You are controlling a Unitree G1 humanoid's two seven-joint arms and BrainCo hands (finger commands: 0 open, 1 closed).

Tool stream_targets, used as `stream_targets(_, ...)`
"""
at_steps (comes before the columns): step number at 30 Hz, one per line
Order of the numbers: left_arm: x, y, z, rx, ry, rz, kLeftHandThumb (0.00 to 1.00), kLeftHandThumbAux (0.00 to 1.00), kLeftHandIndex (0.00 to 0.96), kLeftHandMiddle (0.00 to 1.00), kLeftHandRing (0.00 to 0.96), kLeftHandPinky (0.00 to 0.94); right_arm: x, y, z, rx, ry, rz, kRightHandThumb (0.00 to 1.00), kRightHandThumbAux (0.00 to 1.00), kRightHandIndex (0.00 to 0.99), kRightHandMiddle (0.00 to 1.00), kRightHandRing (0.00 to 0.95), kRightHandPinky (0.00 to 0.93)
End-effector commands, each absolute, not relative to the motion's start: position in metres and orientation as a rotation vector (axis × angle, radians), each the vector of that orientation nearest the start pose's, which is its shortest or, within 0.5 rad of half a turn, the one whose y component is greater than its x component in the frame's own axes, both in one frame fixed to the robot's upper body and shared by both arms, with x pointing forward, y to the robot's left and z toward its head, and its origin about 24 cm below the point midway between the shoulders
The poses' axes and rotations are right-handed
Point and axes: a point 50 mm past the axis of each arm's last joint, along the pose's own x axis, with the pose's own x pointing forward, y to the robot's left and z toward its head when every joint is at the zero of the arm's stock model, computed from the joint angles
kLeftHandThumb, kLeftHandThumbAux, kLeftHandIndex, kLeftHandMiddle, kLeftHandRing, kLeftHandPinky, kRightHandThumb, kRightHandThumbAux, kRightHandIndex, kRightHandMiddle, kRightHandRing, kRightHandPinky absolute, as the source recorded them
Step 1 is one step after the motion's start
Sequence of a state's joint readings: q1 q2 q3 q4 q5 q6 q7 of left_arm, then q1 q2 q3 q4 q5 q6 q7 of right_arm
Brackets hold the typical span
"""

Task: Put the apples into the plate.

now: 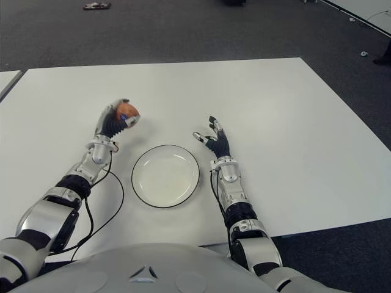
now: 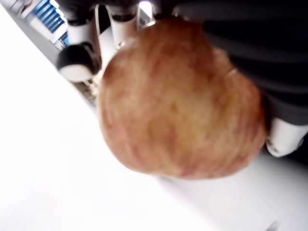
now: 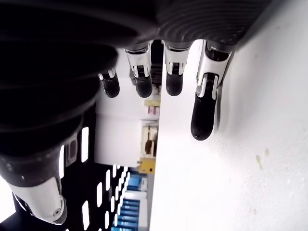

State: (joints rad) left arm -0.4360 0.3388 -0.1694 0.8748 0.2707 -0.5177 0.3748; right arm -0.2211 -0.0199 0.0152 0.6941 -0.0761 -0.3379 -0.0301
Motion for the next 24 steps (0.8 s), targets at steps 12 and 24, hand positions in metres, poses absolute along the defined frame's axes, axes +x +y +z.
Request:
stream_targets(12,0.291,0.18,0.112,0.27,-0.461,0.031,0.746,0.697,0.444,0.88,0.881,0.88,0.26,-0.139,-0.051,-0.103,0.269,0.058,0.155,0.706,0.0,0.015,0.055,0.128)
stream_targets(24,0.27,0.157,0.137,0.327,-0.524,-0.105,0.747,0.697,0.444,0.872,0.876,0.876,0.26,-0.138,-0.051,-0.103,0.266,0.06,0.151,0.707,0.0,0.018,0.057,0.131)
